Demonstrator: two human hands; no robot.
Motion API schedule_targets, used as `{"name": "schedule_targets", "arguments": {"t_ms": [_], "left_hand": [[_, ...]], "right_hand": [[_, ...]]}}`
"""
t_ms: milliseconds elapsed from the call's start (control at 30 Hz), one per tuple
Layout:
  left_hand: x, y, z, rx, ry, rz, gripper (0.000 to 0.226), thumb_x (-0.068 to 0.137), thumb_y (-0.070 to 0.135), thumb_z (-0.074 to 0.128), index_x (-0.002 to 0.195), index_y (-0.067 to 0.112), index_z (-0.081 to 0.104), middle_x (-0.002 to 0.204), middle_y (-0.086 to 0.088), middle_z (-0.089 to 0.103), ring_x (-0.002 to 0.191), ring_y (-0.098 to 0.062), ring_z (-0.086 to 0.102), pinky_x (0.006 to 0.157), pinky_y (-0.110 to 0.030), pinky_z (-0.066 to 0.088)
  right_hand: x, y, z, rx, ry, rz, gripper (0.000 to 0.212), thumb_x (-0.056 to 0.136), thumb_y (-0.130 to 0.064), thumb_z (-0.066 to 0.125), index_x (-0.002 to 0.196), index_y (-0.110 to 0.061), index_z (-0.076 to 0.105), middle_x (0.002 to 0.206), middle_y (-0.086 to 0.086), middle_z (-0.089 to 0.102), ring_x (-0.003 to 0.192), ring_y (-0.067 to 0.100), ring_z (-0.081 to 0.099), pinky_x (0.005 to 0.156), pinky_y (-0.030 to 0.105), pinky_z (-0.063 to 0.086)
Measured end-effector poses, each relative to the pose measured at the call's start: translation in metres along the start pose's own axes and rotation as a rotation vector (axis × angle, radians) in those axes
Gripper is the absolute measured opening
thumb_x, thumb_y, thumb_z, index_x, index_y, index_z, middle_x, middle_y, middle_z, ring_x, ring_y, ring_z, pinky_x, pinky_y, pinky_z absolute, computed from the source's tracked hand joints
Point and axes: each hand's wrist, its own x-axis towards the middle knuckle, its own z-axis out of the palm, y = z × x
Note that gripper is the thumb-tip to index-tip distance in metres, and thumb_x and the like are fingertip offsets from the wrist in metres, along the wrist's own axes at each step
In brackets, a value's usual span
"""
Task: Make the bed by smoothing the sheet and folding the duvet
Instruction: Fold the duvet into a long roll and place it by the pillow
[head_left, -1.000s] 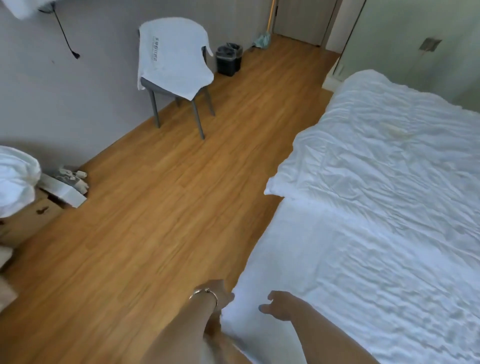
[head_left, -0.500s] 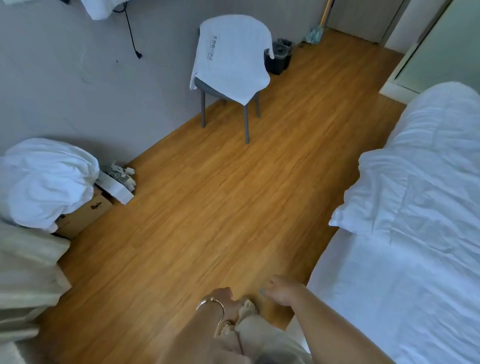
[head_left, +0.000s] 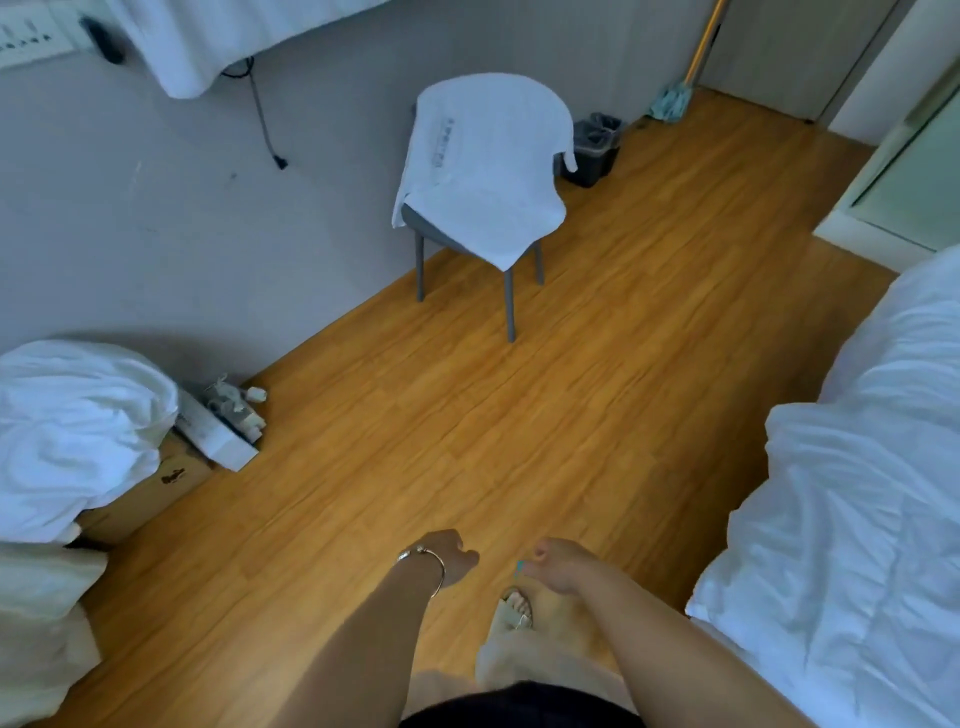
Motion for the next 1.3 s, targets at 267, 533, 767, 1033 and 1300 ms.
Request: {"name": "schedule_targets", "arguments": {"t_ms": [267, 533, 767, 1033, 1300], "left_hand": [[0.086, 0.125, -0.082, 0.017, -0.051, 0.057, 0.047, 0.094, 0.045, 0.043, 0.132, 0.019, 0.051, 0.13, -0.002, 0.052, 0.121, -0.021, 0.051, 0.086, -0.026, 0.04], [0.196, 0.274, -0.18, 0.109, -0.144, 0.204, 0.049, 0.089, 0.03, 0.042, 0.108, -0.012, 0.056, 0.115, -0.031, 0.058, 0.112, -0.043, 0.055, 0.091, -0.043, 0.047], [0.279, 0.432, -0.28, 0.319, -0.193, 0.344, 0.039, 0.09, 0.034, 0.042, 0.068, 0.004, 0.054, 0.062, -0.005, 0.045, 0.054, -0.024, 0.044, 0.049, -0.029, 0.033], [0.355, 0.558, -0.348, 0.432, -0.278, 0.41, 0.049, 0.088, 0.038, 0.042, 0.121, 0.005, 0.057, 0.111, -0.014, 0.065, 0.111, -0.03, 0.061, 0.083, -0.035, 0.05], [0.442, 0.735, -0.425, 0.584, -0.173, 0.523, 0.036, 0.085, 0.028, 0.039, 0.092, 0.005, 0.065, 0.116, -0.016, 0.061, 0.102, -0.032, 0.062, 0.079, -0.035, 0.049]], "right_hand": [[0.055, 0.035, -0.14, 0.168, 0.071, 0.049, 0.029, 0.092, -0.051, 0.049, 0.088, -0.024, 0.039, 0.08, -0.008, 0.037, 0.074, 0.014, 0.045, 0.062, 0.027, 0.033], [0.125, 0.087, -0.285, 0.285, 0.143, 0.18, 0.066, 0.097, -0.053, 0.043, 0.148, -0.012, 0.032, 0.147, 0.006, 0.041, 0.129, 0.023, 0.046, 0.102, 0.033, 0.041], [0.151, 0.117, -0.448, 0.43, 0.193, 0.297, 0.062, 0.097, -0.053, 0.043, 0.145, -0.015, 0.036, 0.142, 0.004, 0.045, 0.124, 0.022, 0.048, 0.096, 0.03, 0.041], [0.186, 0.144, -0.58, 0.519, 0.177, 0.355, 0.061, 0.096, -0.052, 0.044, 0.144, -0.016, 0.038, 0.139, 0.005, 0.049, 0.122, 0.022, 0.052, 0.099, 0.032, 0.043], [0.278, 0.225, -0.739, 0.683, 0.17, 0.37, 0.06, 0.094, -0.051, 0.046, 0.14, -0.015, 0.039, 0.121, 0.008, 0.058, 0.111, 0.024, 0.059, 0.082, 0.031, 0.043]]}}
